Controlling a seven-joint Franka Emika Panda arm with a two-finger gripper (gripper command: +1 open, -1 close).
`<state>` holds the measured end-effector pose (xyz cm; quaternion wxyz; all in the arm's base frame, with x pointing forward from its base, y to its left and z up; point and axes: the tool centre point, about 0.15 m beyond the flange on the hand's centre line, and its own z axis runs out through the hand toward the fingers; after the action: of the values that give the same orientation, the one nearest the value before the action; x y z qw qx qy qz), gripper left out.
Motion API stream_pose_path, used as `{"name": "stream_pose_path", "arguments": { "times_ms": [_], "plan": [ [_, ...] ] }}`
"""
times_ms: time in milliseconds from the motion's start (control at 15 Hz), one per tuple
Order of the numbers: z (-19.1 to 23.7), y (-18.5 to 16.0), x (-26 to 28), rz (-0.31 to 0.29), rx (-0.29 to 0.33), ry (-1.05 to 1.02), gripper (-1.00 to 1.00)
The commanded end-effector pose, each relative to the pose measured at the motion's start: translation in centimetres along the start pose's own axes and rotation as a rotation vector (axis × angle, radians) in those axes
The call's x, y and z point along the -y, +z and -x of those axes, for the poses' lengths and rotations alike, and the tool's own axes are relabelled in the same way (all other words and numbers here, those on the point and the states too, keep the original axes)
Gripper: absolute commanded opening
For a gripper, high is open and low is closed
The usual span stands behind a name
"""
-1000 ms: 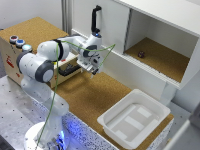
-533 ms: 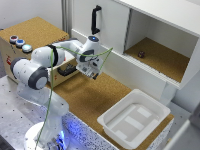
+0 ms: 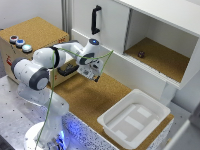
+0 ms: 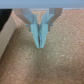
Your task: Grasp the drawer handle and close it
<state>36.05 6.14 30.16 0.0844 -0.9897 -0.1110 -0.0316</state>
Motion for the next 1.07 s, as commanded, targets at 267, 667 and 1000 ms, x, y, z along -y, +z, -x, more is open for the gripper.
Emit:
{"name": "stream_pose_path", "arguments": {
  "times_ms": [267, 667, 1000],
  "plan": [
    [-1.6, 0.1, 10.8, 0.119, 0.017, 0.132, -1.0],
    [-1.1, 1.5, 16.3, 0.082, 0.021, 0.145, -1.0],
    [-1.5, 2.1, 20.2, 0.019, -0.002, 0.1, -1.0]
  ]
}}
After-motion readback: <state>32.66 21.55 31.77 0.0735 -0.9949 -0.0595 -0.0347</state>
